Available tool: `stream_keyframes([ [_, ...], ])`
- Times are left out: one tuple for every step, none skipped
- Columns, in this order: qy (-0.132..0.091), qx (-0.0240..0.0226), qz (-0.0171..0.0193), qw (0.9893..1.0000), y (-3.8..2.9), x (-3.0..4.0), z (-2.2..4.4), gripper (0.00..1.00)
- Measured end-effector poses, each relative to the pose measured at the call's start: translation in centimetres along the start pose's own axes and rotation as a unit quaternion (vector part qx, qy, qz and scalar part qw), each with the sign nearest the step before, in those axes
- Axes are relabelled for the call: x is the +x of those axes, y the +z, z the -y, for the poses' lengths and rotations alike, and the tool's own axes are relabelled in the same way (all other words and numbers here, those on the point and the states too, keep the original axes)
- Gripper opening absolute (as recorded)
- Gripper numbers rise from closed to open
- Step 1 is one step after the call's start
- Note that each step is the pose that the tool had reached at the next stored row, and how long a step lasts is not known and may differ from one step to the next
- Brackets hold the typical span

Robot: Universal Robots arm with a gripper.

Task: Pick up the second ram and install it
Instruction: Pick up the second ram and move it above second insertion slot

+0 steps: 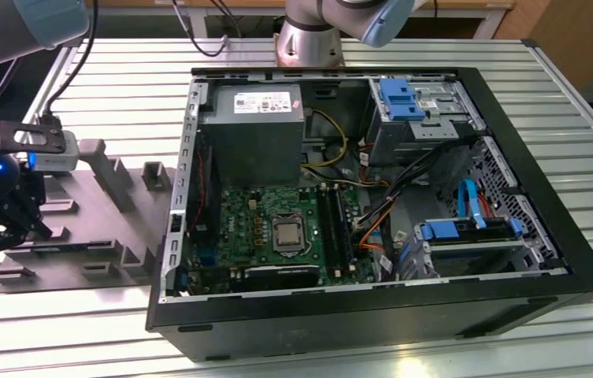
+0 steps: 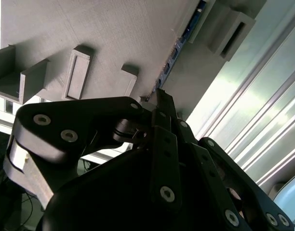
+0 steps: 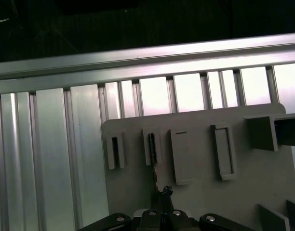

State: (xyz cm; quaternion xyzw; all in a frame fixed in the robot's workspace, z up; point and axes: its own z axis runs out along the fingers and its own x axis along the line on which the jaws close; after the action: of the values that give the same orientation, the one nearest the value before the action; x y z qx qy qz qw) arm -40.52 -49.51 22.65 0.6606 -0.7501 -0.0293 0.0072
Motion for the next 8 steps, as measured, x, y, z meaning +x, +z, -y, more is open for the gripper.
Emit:
stream_keyframes([
  [-0.001, 0.0003, 0.0, 1.0, 0.01, 0.0, -0.02, 0.11],
  [-0.001, 0.0006, 0.0002, 1.0, 0.03, 0.01, -0.03, 0.11],
  [-0.002, 0.0008, 0.0004, 1.0, 0.05, 0.01, -0.05, 0.11],
  [-0.003, 0.0011, 0.0005, 1.0, 0.09, 0.01, -0.06, 0.11],
  [-0.004, 0.0015, 0.0007, 1.0, 0.12, 0.02, -0.08, 0.11],
  [-0.004, 0.0018, 0.001, 1.0, 0.16, 0.02, -0.1, 0.11],
  [-0.005, 0.0022, 0.0012, 1.0, 0.2, 0.02, -0.12, 0.11],
  [-0.006, 0.0025, 0.0015, 1.0, 0.24, 0.03, -0.14, 0.11],
])
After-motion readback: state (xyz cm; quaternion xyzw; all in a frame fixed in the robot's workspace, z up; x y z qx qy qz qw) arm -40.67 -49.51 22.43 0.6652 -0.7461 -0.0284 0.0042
